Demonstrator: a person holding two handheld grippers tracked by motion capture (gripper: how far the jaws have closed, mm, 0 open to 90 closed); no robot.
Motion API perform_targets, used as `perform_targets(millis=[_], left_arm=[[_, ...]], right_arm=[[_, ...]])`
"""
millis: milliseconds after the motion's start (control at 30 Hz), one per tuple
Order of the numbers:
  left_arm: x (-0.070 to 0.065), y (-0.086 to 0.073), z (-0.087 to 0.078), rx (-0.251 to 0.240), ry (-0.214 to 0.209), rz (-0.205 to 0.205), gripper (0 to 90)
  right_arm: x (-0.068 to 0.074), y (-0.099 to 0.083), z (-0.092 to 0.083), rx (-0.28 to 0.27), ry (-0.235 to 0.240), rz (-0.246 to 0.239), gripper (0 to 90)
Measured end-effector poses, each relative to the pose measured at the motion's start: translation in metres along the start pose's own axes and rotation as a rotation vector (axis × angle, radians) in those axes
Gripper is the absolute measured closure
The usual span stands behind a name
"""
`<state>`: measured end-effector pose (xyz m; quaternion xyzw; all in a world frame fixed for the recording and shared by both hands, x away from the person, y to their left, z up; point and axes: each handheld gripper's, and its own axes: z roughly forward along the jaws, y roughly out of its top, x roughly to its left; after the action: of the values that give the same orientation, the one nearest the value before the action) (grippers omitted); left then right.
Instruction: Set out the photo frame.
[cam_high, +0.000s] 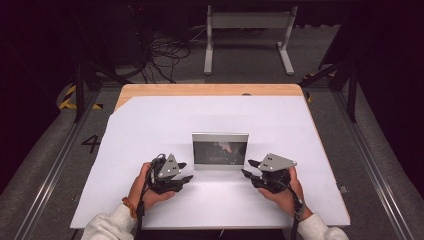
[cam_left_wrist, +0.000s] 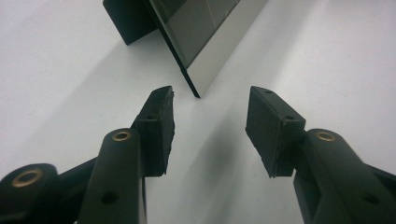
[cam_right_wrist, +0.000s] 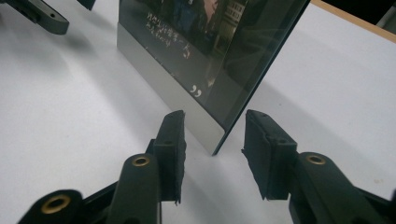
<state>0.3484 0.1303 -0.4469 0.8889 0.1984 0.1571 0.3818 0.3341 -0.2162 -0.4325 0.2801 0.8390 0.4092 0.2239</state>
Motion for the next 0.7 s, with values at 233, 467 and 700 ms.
perform_targets(millis=[233, 467, 700], left_arm=[[-0.003, -0.006, -0.006, -0.01, -0.01, -0.012, 35.5], [-0.006, -0.013, -0.008, 0.0, -0.015, -0.011, 27.3], [-0.01, -0.018, -0.008, 0.017, -0.013, -0.01, 19.7]], right_arm=[[0.003, -0.003, -0.002, 0.019, 0.005, -0.015, 45.7], [0.005, -0.007, -0.003, 0.031, 0.007, -0.024, 37.3], [0.007, -0.008, -0.002, 0.028, 0.01, -0.029, 31.5]])
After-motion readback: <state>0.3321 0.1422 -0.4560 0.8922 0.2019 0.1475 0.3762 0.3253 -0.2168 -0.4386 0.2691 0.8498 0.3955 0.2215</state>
